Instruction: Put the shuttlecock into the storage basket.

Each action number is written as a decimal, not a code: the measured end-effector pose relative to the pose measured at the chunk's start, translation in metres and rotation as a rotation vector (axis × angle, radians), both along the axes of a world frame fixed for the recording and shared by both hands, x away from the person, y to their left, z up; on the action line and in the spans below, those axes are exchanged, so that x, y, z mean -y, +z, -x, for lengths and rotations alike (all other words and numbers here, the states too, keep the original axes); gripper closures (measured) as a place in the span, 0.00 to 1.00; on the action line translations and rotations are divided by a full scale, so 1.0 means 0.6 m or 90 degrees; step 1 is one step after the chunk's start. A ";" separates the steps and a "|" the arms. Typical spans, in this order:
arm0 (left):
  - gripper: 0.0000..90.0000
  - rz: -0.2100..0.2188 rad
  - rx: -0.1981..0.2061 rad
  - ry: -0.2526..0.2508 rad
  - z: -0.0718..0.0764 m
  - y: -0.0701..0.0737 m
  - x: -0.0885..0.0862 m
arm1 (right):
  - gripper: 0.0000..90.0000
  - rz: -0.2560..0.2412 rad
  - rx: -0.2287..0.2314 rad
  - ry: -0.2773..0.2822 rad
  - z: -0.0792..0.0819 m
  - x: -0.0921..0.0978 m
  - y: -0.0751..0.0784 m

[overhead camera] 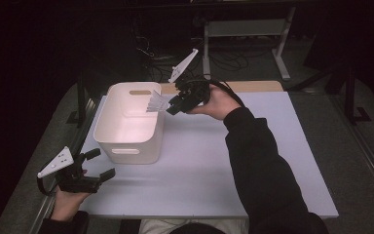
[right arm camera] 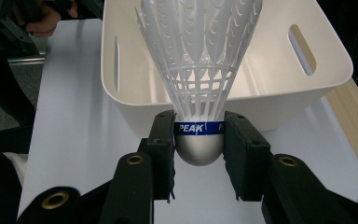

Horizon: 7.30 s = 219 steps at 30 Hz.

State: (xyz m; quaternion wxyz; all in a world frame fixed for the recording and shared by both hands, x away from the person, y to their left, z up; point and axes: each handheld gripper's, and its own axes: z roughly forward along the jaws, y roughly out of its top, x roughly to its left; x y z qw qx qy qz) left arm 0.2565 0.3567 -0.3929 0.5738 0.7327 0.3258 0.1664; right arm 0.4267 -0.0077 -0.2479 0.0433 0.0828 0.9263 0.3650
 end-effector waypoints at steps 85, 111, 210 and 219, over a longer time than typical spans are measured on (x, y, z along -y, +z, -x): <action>0.00 0.005 0.001 -0.003 0.001 0.000 0.000 | 0.71 0.039 -0.051 0.086 -0.004 -0.151 -0.089; 0.00 0.003 0.000 -0.005 0.000 0.000 0.000 | 0.54 0.043 -0.069 0.069 -0.007 -0.162 -0.101; 0.00 0.005 -0.004 0.001 -0.001 -0.001 -0.001 | 0.00 -0.113 -0.031 -0.130 0.007 0.090 -0.087; 0.00 0.005 -0.004 0.002 -0.001 -0.001 -0.001 | 0.00 -0.118 -0.028 -0.142 0.012 0.111 -0.092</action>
